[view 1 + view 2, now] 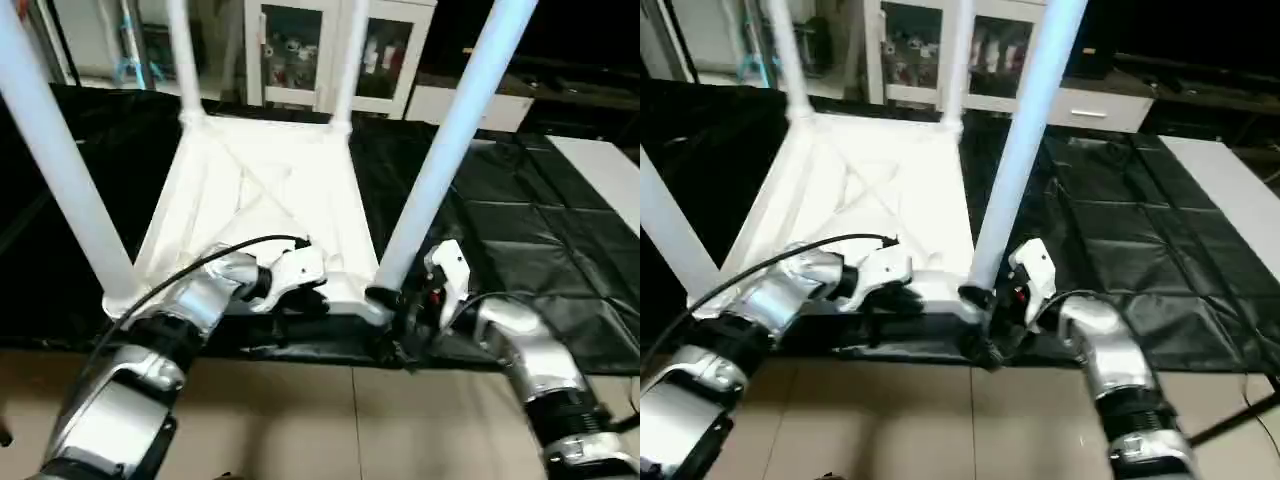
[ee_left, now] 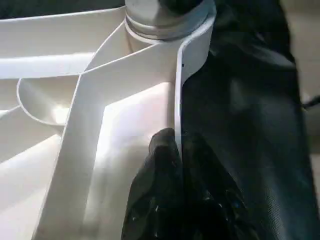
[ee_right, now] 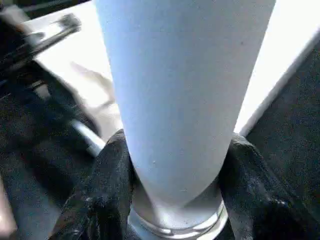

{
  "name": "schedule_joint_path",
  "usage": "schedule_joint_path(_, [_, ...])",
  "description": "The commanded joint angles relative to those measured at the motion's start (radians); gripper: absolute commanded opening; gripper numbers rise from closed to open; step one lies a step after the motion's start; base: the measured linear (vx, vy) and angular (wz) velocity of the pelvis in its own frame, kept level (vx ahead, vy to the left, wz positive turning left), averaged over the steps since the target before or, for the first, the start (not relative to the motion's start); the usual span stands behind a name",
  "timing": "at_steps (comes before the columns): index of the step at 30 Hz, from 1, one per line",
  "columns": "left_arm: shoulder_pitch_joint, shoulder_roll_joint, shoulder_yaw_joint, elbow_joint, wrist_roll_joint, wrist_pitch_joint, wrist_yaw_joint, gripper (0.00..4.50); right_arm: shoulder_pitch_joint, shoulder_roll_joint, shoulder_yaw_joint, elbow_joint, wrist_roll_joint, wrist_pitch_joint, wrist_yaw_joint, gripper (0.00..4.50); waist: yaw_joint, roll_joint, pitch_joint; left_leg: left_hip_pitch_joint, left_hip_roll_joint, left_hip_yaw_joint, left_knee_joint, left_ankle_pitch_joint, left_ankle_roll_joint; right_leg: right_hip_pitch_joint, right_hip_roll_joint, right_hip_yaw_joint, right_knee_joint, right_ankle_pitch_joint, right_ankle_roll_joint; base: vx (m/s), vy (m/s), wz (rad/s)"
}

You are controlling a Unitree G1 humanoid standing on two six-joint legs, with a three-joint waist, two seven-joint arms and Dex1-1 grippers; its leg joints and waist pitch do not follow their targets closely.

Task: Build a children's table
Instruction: Rotate leg to tighten

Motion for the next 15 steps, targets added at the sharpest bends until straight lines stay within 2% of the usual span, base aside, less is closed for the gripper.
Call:
schedule_joint_path(1, [-0.016, -0.052, 0.001, 0.061, 0.027, 0.029, 0.15, 0.0, -0.009, 0.081, 0.04, 0.068, -0.049, 0.007, -0.131, 2.01, -0.011, 0.007, -0.033, 0.014, 0.035, -0.039, -0.086, -0.461, -0.044, 0.014, -0.074, 0.029, -0.11, -0.605, -0.073, 0.0, 0.0, 0.0])
schedule_joint_path(2, [-0.039, -0.066, 0.014, 0.091, 0.032, 0.032, 0.209, 0.0, -0.032, 0.122, 0.023, 0.112, -0.079, -0.005, -0.269, 2.01, -0.021, 0.016, -0.033, 0.017, 0.035, -0.044, -0.087, -0.494, -0.05, 0.012, -0.074, 0.024, -0.115, -0.627, -0.066, 0.0, 0.0, 0.0])
schedule_joint_path(3, [-0.039, -0.066, 0.014, 0.091, 0.032, 0.032, 0.209, 0.0, -0.032, 0.122, 0.023, 0.112, -0.079, -0.005, -0.269, 2.0, -0.026, 0.015, -0.032, 0.017, 0.034, -0.046, -0.088, -0.508, -0.053, 0.012, -0.073, 0.021, -0.118, -0.631, -0.062, 0.0, 0.0, 0.0])
schedule_joint_path(4, [-0.048, -0.071, 0.018, 0.102, 0.035, 0.032, 0.228, 0.0, -0.043, 0.136, 0.015, 0.127, -0.088, -0.007, -0.322, 1.99, -0.035, 0.016, -0.033, 0.019, 0.033, -0.053, -0.091, -0.533, -0.058, 0.016, -0.073, 0.013, -0.122, -0.626, -0.063, 0.0, 0.0, 0.0])
schedule_joint_path(5, [-0.064, -0.079, 0.021, 0.121, 0.044, 0.021, 0.264, 0.0, -0.067, 0.167, -0.005, 0.159, -0.091, -0.017, -0.411, 1.99, -0.042, 0.018, -0.033, 0.01, 0.033, -0.061, -0.096, -0.545, -0.056, 0.026, -0.074, 0.008, -0.124, -0.614, -0.061, 0.0, 0.0, 0.0])
schedule_joint_path(6, [-0.064, -0.079, 0.021, 0.121, 0.045, 0.02, 0.264, 0.0, -0.068, 0.168, -0.006, 0.159, -0.091, -0.017, -0.413, 1.98, -0.045, 0.021, -0.031, 0.01, 0.033, -0.063, -0.098, -0.559, -0.055, 0.025, -0.074, 0.006, -0.125, -0.608, -0.062, 0.0, 0.0, 0.0])
schedule_joint_path(7, [-0.074, -0.081, 0.018, 0.136, 0.056, 0.002, 0.287, 0.0, -0.09, 0.189, -0.008, 0.191, -0.106, -0.03, -0.477, 1.98, -0.049, 0.024, -0.033, 0.016, 0.035, -0.066, -0.098, -0.583, -0.051, 0.028, -0.074, -0.002, -0.131, -0.585, -0.067, 0.0, 0.0, 0.0])
schedule_joint_path(9, [-0.078, -0.081, 0.017, 0.147, 0.059, -0.015, 0.301, 0.0, -0.115, 0.207, -0.013, 0.229, -0.13, -0.046, -0.545, 1.97, -0.056, 0.035, -0.028, 0.022, 0.038, -0.072, -0.106, -0.652, -0.06, 0.032, -0.074, -0.018, -0.137, -0.551, -0.072, 0.0, 0.0, 0.0])
schedule_joint_path(12, [-0.076, -0.081, 0.015, 0.152, 0.06, -0.03, 0.303, 0.0, -0.152, 0.22, -0.03, 0.28, -0.148, -0.063, -0.644, 1.97, -0.067, 0.036, -0.026, 0.023, 0.039, -0.073, -0.111, -0.682, -0.063, 0.033, -0.072, -0.021, -0.133, -0.505, -0.087, 0.0, 0.0, 0.0])
schedule_joint_path(13, [-0.076, -0.081, 0.015, 0.157, 0.06, -0.037, 0.305, 0.0, -0.169, 0.224, -0.04, 0.304, -0.155, -0.073, -0.695, 1.96, -0.069, 0.037, -0.024, 0.028, 0.037, -0.07, -0.109, -0.69, -0.057, 0.03, -0.074, -0.022, -0.138, -0.513, -0.088, 0.0, 0.0, 0.0])
schedule_joint_path(14, [-0.078, -0.08, 0.012, 0.17, 0.064, -0.051, 0.313, 0.0, -0.182, 0.226, -0.051, 0.329, -0.162, -0.086, -0.742, 1.96, -0.069, 0.046, -0.023, 0.033, 0.035, -0.068, -0.106, -0.687, -0.055, 0.026, -0.079, -0.021, -0.142, -0.528, -0.088, 0.0, 0.0, 0.0])
schedule_joint_path(15, [-0.081, -0.079, 0.01, 0.179, 0.067, -0.06, 0.319, 0.0, -0.19, 0.228, -0.056, 0.345, -0.167, -0.095, -0.768, 1.96, -0.071, 0.045, -0.022, 0.034, 0.034, -0.067, -0.104, -0.683, -0.052, 0.026, -0.078, -0.026, -0.146, -0.534, -0.084, 0.0, 0.0, 0.0])
